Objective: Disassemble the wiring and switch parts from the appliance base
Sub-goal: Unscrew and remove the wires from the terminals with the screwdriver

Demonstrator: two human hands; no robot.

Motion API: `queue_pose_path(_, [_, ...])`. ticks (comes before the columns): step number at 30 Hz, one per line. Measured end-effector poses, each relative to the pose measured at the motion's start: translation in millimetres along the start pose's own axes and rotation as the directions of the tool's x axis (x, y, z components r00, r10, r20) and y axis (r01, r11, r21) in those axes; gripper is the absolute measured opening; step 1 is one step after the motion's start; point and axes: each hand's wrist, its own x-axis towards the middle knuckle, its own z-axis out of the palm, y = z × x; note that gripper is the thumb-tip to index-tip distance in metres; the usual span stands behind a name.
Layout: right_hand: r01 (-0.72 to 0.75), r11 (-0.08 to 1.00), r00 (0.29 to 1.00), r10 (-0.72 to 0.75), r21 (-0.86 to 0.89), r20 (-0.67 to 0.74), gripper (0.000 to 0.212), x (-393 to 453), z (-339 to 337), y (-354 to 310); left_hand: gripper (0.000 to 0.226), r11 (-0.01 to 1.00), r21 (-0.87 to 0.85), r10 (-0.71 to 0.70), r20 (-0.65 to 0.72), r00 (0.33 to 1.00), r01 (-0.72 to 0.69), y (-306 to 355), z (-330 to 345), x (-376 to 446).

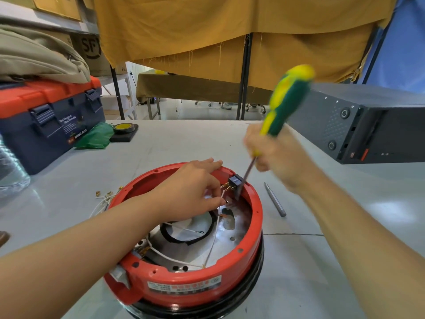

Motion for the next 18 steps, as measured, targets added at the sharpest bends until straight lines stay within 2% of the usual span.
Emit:
queue_pose_path(2, [0.010,0.999,0.999,-0.012,-0.052,-0.031,0.028,-7,3,7,0.018,1.000,0.000,-0.005,0.002,1.000,0.005,-1,1,1])
queue_pose_path(7, [0.025,0.985,0.994,-0.006,0.169,-0.108,0.019,-11,-8,2,0.017,1.000,-0.012,-0.014,0.000,1.000,0.014,0,0,1])
queue_pose_path(11, [0.112,0.949,0.986,-0.068,0.296,-0.153,0.030,-8,-13,-4,0.015,1.000,-0.020,-0.004,-0.010,1.000,0.004,-1,1,1])
queue_pose_path(13, [0.122,0.961,0.981,-0.078,0.250,-0.178,0.028,-7,-13,-6,0.015,1.000,-0.020,-0.006,-0.009,1.000,0.006,-2,1,1])
queue_pose_path(16, [0.120,0.987,0.986,-0.106,0.106,-0.132,0.022,-6,-9,-5,0.016,1.000,-0.016,-0.004,-0.009,1.000,0.003,-3,2,1])
queue_pose_path(18, [0.124,0.989,0.987,-0.116,0.074,-0.107,0.021,-6,-8,-5,0.016,1.000,-0.018,-0.003,-0.009,1.000,0.003,-3,2,2])
